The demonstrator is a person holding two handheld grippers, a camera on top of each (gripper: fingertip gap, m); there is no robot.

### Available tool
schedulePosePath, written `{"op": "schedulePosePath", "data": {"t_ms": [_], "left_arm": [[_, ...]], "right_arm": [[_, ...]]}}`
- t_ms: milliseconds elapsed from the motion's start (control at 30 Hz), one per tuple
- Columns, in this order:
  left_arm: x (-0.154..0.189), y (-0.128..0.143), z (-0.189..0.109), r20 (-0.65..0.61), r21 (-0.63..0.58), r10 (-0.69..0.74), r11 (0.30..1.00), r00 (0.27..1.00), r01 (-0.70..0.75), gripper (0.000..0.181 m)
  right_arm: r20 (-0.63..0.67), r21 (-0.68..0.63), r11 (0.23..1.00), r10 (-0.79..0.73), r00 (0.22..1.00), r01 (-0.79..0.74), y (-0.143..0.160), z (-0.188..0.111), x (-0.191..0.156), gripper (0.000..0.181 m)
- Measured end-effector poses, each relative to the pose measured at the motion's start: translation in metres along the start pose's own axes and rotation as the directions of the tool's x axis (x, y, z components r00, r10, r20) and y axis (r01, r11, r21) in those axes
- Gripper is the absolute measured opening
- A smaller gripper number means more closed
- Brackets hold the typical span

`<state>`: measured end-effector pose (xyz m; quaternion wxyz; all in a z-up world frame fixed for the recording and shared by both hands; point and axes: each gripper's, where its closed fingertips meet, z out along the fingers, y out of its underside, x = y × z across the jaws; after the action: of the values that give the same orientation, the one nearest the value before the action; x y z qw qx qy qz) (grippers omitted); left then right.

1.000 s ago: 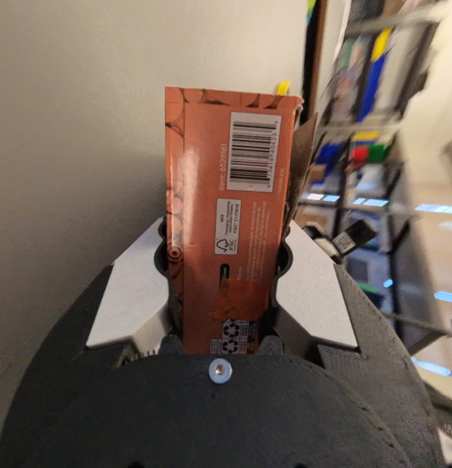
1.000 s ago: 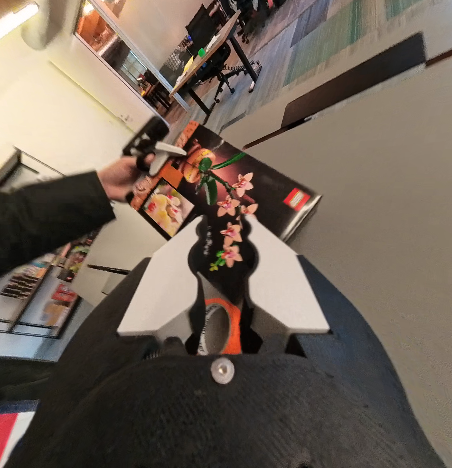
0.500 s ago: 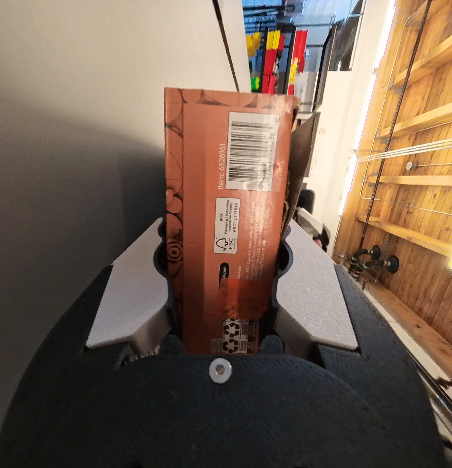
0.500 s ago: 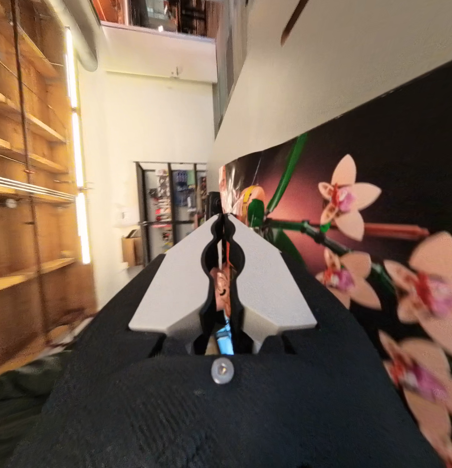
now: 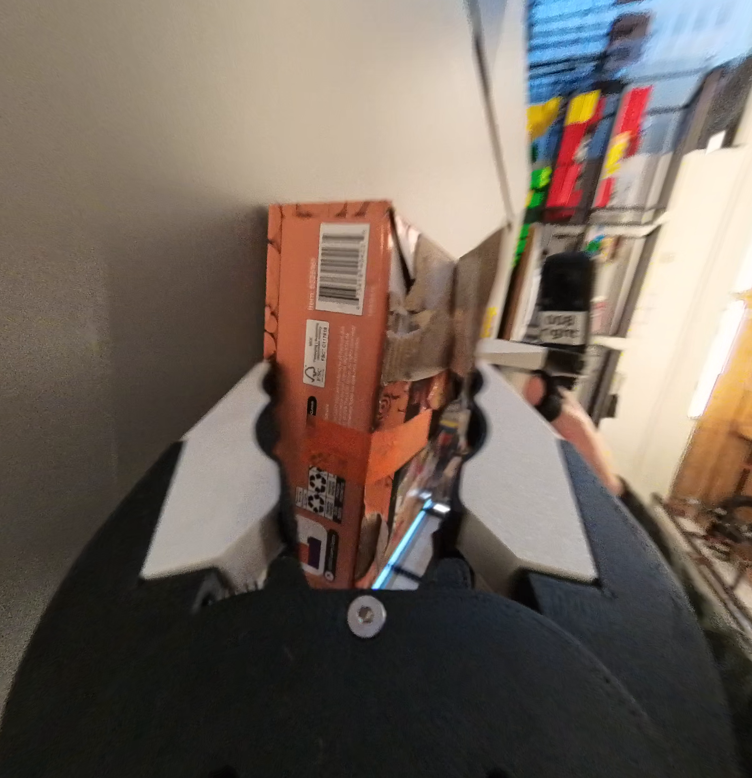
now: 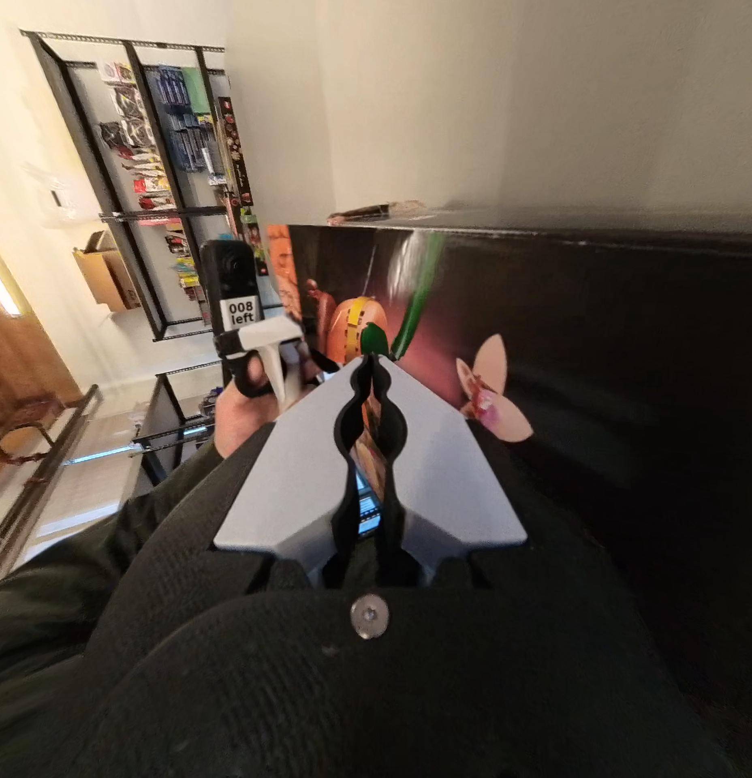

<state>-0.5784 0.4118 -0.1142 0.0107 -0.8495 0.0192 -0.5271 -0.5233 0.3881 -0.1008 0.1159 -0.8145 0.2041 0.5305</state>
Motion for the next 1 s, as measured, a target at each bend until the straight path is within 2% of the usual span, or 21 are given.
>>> {"op": "schedulePosePath", "data": {"t_ms": [33, 67, 133, 200, 267, 333, 400, 500, 633, 733, 867, 1000], "left_arm": [[0.005, -0.009, -0.012, -0.048, 0.047, -0.024, 0.999, 0.999, 0.026, 0.075], [0.010, -0.020, -0.026, -0.094, 0.101, -0.039, 0.994, 0.995, 0.048, 0.079], [0.019, -0.040, -0.053, -0.145, 0.193, -0.025, 0.980, 0.989, 0.053, 0.071], [0.033, -0.052, -0.072, -0.135, 0.253, 0.080, 0.966, 0.988, -0.043, 0.067], [0.054, -0.055, -0.077, -0.099, 0.261, 0.241, 0.943, 0.965, -0.209, 0.061], [0.074, -0.050, -0.067, -0.072, 0.207, 0.393, 0.905, 0.917, -0.372, 0.055], [0.079, -0.049, -0.052, -0.027, 0.150, 0.481, 0.869, 0.876, -0.472, 0.050], [0.074, -0.051, -0.037, -0.050, 0.095, 0.456, 0.888, 0.888, -0.450, 0.041], [0.064, -0.055, -0.043, -0.055, 0.116, 0.425, 0.901, 0.903, -0.417, 0.037], [0.051, -0.042, -0.036, -0.034, 0.050, 0.465, 0.885, 0.885, -0.463, 0.038], [0.030, -0.015, -0.006, 0.022, -0.091, 0.581, 0.811, 0.813, -0.578, 0.042], [0.028, -0.015, 0.006, 0.033, -0.074, 0.578, 0.815, 0.816, -0.575, 0.027]], "right_arm": [[-0.006, 0.007, 1.000, -0.018, 1.000, 0.018, -0.001, 0.000, 0.000, 0.000], [-0.016, 0.000, 0.999, -0.037, 0.999, 0.037, 0.000, 0.001, 0.000, 0.000], [-0.027, -0.013, 0.998, -0.054, 0.998, 0.054, 0.001, 0.001, 0.001, 0.000], [-0.031, -0.013, 0.999, -0.048, 0.998, 0.048, 0.001, 0.002, 0.001, 0.000], [-0.040, 0.002, 0.999, -0.051, 0.998, 0.051, -0.002, 0.003, -0.001, 0.000], [-0.044, 0.025, 0.997, -0.074, 0.996, 0.075, -0.008, 0.007, -0.006, 0.000], [-0.042, 0.051, 0.991, -0.125, 0.991, 0.127, -0.014, 0.013, -0.013, 0.000], [-0.037, 0.058, 0.987, -0.151, 0.988, 0.153, -0.017, 0.024, -0.022, 0.000], [-0.107, 0.024, 0.987, -0.157, 0.982, 0.161, -0.015, 0.037, -0.016, 0.000], [-0.138, 0.001, 0.975, -0.221, 0.966, 0.223, -0.014, 0.042, -0.013, 0.000], [-0.126, 0.021, 0.966, -0.252, 0.960, 0.256, -0.013, 0.043, -0.011, 0.000], [-0.128, 0.015, 0.965, -0.256, 0.958, 0.260, -0.012, 0.045, -0.008, 0.000]]}}
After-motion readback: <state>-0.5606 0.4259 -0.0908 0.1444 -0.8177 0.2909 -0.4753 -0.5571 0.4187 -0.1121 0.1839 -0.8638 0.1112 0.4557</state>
